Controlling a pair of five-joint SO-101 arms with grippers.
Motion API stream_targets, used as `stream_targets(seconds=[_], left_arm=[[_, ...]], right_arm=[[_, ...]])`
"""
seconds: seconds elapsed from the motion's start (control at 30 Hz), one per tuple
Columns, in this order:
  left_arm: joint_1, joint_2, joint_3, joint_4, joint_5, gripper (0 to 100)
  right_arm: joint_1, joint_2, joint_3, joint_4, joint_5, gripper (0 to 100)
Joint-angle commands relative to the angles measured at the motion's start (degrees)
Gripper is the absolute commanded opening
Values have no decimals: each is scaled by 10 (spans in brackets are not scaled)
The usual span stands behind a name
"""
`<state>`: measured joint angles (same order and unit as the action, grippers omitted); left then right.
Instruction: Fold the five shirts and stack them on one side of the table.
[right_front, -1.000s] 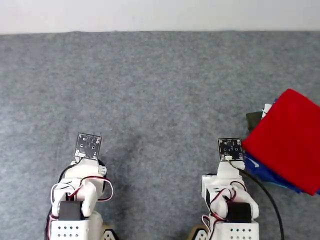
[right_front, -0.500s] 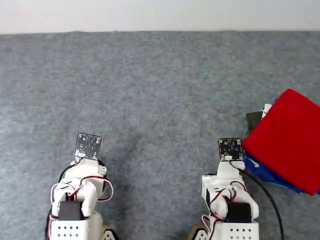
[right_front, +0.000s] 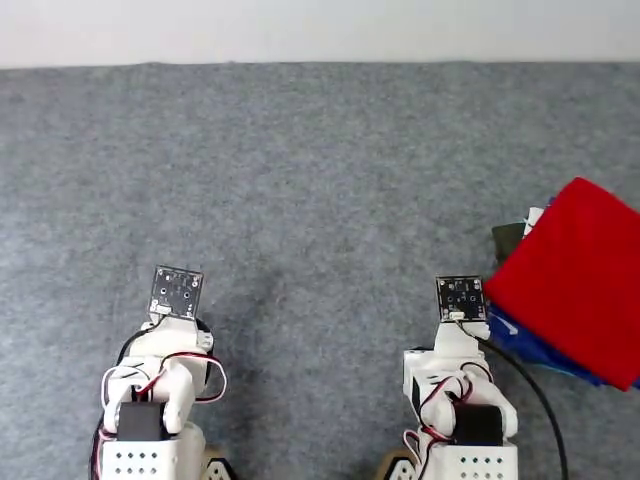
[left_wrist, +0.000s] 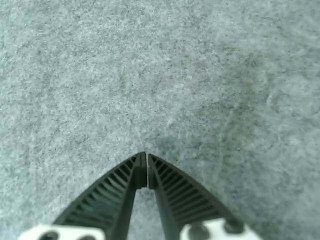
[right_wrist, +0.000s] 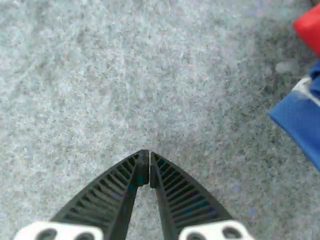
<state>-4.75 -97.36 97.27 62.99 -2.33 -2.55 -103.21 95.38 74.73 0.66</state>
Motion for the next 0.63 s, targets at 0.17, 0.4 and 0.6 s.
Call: stream_targets(seconds=[0.17,0.4,0.6], left_arm=[[-3,-5,-6,1,6,15],[-3,-5,-6,1,6,15],[-3,-5,-6,1,6,15]], right_arm=[[-3,-7,11,2,-4,9],[-3,-7,11,2,-4,9],[-3,-7,11,2,-4,9]])
